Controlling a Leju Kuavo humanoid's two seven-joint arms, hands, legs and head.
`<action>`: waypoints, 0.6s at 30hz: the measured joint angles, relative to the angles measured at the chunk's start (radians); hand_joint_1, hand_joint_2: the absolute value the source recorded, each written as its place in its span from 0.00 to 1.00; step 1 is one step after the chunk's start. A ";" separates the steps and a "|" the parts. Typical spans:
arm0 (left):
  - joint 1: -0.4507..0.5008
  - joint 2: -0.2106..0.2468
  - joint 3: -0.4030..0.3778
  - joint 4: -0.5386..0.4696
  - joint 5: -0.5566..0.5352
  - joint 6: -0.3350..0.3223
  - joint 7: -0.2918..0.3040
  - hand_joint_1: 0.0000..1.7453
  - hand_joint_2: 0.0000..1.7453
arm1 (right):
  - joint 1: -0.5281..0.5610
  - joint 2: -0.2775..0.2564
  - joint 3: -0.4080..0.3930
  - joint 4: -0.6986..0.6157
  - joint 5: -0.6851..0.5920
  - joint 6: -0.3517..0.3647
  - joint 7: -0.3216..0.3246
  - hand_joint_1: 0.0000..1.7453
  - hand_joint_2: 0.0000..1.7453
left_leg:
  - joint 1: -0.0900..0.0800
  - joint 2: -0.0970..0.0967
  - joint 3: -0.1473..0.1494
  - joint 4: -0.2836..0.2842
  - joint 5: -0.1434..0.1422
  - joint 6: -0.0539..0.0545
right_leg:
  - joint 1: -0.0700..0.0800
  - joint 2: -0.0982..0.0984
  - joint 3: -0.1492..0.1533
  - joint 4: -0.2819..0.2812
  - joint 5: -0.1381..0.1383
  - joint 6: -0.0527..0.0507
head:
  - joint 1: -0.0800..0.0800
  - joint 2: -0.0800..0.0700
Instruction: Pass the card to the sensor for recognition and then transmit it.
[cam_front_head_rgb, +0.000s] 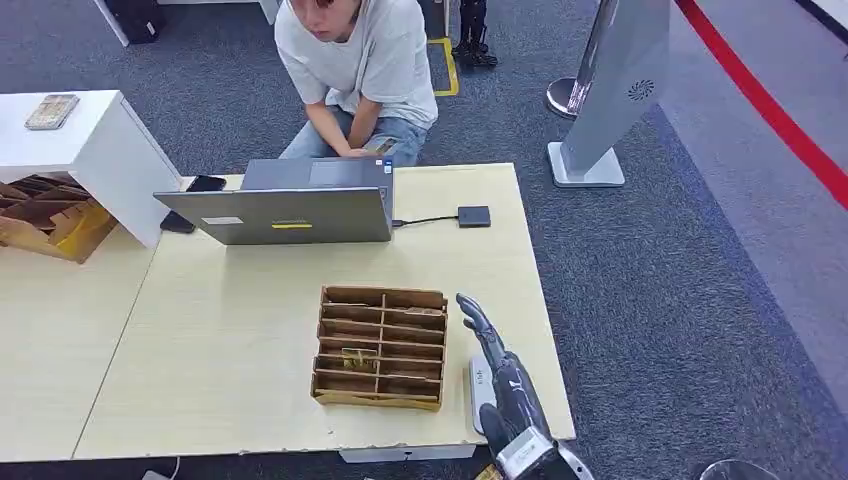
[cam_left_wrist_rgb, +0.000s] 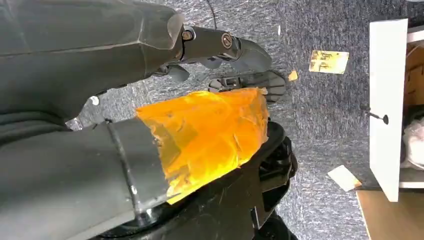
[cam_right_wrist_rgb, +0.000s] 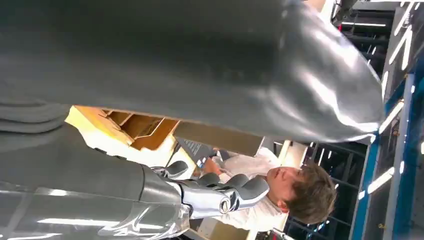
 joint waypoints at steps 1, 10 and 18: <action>0.000 0.001 0.000 0.000 0.000 0.000 -0.002 0.00 0.00 | -0.001 0.000 0.000 0.000 0.000 0.000 0.000 0.00 0.00 | 0.000 0.000 0.000 0.000 0.000 0.000 | 0.000 0.000 0.000 0.000 0.000 0.000 | 0.000 0.000; -0.001 0.008 0.000 0.000 0.000 -0.005 -0.005 0.00 0.00 | -0.016 0.000 0.003 0.017 -0.011 0.008 0.011 0.00 0.00 | 0.000 0.000 0.000 0.000 0.000 0.000 | 0.000 0.000 0.000 0.000 0.000 0.000 | 0.000 0.000; -0.001 0.010 0.000 0.000 0.000 -0.008 -0.015 0.00 0.00 | -0.019 0.000 0.003 0.026 -0.012 0.016 0.012 0.00 0.00 | 0.000 0.000 0.000 0.000 0.000 0.000 | 0.000 0.000 0.000 0.000 0.000 0.000 | 0.000 0.000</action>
